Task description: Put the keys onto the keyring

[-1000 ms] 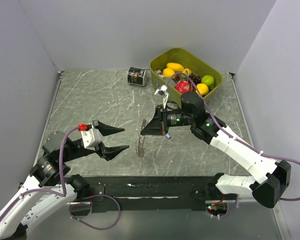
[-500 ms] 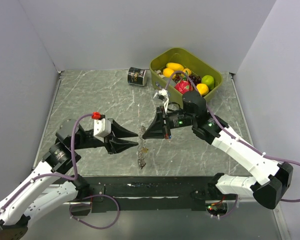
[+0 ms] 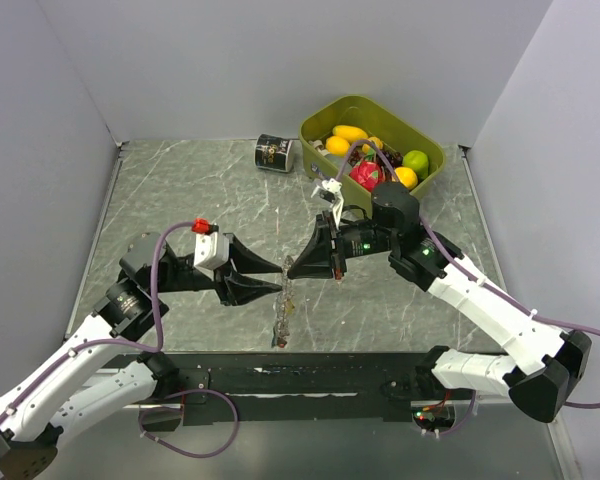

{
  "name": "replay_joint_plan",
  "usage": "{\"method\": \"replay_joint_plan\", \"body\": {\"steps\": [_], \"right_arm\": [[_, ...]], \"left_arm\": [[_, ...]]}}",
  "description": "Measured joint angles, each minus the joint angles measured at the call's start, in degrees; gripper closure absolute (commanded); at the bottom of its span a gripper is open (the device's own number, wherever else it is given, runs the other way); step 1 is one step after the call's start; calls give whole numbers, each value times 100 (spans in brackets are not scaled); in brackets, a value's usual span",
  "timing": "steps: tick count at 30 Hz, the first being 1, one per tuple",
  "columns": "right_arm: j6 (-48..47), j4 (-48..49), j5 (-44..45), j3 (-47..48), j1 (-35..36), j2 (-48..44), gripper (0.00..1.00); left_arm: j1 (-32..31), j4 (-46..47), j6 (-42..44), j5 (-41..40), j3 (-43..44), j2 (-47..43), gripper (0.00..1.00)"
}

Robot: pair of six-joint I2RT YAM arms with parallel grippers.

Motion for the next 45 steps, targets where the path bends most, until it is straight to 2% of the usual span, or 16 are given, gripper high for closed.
{"method": "replay_joint_plan", "body": {"steps": [4, 8, 13, 17, 27, 31, 33, 34, 44, 45], "right_arm": [[-26, 24, -22, 0, 0, -11, 100], [-31, 46, -59, 0, 2, -11, 100], [-48, 52, -105, 0, 61, -11, 100], [-50, 57, -107, 0, 63, -13, 100], [-74, 52, -101, 0, 74, -13, 100], [-83, 42, -87, 0, 74, -13, 100], [-92, 44, -74, 0, 74, -20, 100], [-94, 39, -70, 0, 74, -26, 100], [-199, -9, -4, -2, 74, -96, 100], [-199, -9, 4, 0, 74, -96, 91]], "left_arm": [[-4, 44, -9, -22, 0, 0, 57], [-4, 55, -13, -109, 0, 0, 48], [-4, 59, -15, -304, 0, -35, 47], [-4, 101, -15, -365, 0, -111, 60], [-4, 76, -26, -94, 22, 223, 69], [-4, 52, -81, 7, 70, 289, 79], [-4, 42, -92, 55, 129, 345, 89], [-4, 26, -107, 81, 146, 369, 99], [2, -111, -98, 83, 258, 428, 99], [2, -118, -98, 66, 258, 422, 99]]}}
